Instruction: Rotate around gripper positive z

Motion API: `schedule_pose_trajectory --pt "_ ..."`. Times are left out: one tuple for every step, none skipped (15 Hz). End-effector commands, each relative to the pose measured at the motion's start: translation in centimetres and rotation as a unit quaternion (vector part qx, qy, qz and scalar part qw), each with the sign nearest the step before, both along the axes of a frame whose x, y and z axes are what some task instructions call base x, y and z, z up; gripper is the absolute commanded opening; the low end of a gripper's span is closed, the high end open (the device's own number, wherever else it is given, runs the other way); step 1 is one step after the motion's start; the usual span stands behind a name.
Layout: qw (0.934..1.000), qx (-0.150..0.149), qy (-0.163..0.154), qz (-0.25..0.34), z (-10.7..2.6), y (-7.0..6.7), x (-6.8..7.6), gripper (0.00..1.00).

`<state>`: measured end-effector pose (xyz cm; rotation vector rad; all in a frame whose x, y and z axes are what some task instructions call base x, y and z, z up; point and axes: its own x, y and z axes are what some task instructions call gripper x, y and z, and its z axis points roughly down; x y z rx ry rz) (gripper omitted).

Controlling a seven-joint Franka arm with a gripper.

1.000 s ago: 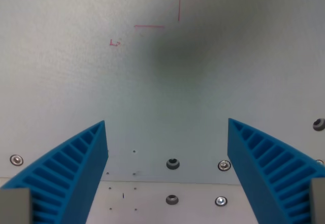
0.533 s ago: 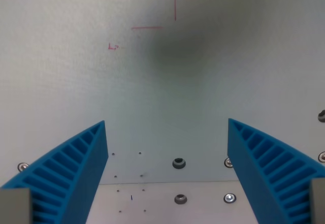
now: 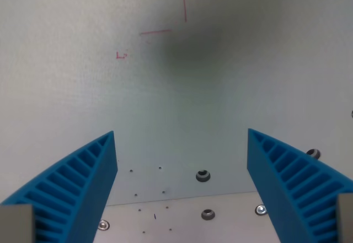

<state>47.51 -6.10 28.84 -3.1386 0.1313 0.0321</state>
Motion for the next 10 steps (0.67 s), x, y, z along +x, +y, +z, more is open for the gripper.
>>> schedule_pose_trajectory --pt "0.9972 -0.002 -0.003 -0.074 0.25 -0.03 0.04 1.0" --pt "0.9968 -0.002 -0.003 -0.08 0.25 -0.03 0.04 1.0" --pt "0.9963 -0.002 -0.003 -0.086 0.25 -0.03 0.04 1.0" --pt "0.9958 -0.002 -0.003 -0.092 0.25 -0.03 0.04 1.0" --pt "0.9952 -0.003 -0.003 -0.098 0.25 -0.03 0.04 1.0" --pt "0.9946 -0.003 -0.003 -0.103 0.25 -0.03 0.04 1.0" --pt "0.994 -0.003 -0.003 -0.109 0.25 -0.03 0.04 1.0" --pt "0.9934 -0.003 -0.003 -0.115 0.25 -0.03 0.04 1.0" --pt "0.9927 -0.003 -0.003 -0.121 0.25 -0.03 0.04 1.0" --pt "0.992 -0.003 -0.003 -0.127 0.25 -0.03 0.04 1.0"
